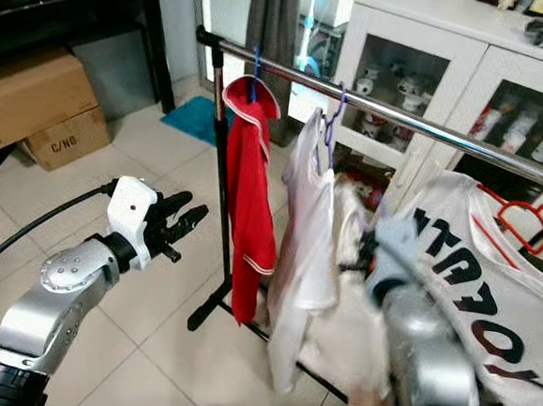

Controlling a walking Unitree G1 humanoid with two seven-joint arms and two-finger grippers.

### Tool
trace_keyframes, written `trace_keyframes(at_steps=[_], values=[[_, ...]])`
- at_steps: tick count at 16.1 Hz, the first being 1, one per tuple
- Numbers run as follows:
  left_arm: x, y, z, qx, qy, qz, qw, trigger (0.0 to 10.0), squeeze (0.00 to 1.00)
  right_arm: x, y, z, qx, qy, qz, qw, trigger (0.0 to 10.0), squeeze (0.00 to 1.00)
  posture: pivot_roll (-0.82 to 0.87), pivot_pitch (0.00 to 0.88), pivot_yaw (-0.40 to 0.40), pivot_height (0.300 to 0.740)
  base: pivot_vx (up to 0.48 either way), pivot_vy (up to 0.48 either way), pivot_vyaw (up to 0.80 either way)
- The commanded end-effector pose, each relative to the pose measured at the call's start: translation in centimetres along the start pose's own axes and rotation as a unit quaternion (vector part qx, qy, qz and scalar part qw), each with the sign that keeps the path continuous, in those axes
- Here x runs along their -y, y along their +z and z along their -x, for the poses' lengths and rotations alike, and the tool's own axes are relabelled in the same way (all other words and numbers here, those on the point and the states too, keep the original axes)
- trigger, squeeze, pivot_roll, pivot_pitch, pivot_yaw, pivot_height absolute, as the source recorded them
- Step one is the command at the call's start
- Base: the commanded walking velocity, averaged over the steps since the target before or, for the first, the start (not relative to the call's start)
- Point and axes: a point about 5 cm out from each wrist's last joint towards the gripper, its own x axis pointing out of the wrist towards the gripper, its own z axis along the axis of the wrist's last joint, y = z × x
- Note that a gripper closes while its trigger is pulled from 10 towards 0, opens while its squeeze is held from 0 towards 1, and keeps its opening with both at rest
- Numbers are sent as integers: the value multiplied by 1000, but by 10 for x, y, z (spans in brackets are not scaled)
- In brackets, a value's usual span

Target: Hang hanger

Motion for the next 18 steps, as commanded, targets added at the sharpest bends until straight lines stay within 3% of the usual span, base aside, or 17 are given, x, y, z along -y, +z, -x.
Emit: trace_keyframes(at_steps=[1, 3, 7, 18], values=[[1, 0, 1, 2, 6, -2, 1000, 10000, 0, -4, 8, 6, 40, -5, -4, 999, 10000, 0, -188, 0, -13, 740, 0, 0, 0], [1, 0, 1, 0, 10, -2, 1000, 10000, 0, -13, -3, 10, 38, -5, -43, 998, 10000, 0, -181, 0, -11, 740, -120, 0, 0], [-1, -2, 5, -1, 14, 10, 1000, 10000, 0, -16, -18, 20, 22, -24, -66, 997, 10000, 0, -165, 0, -5, 740, -259, 0, -473], [0, -7, 12, -14, 16, 8, 1000, 10000, 0, -28, -19, 19, 24, -24, -80, 996, 10000, 0, -151, 0, -4, 740, -284, 0, -800]])
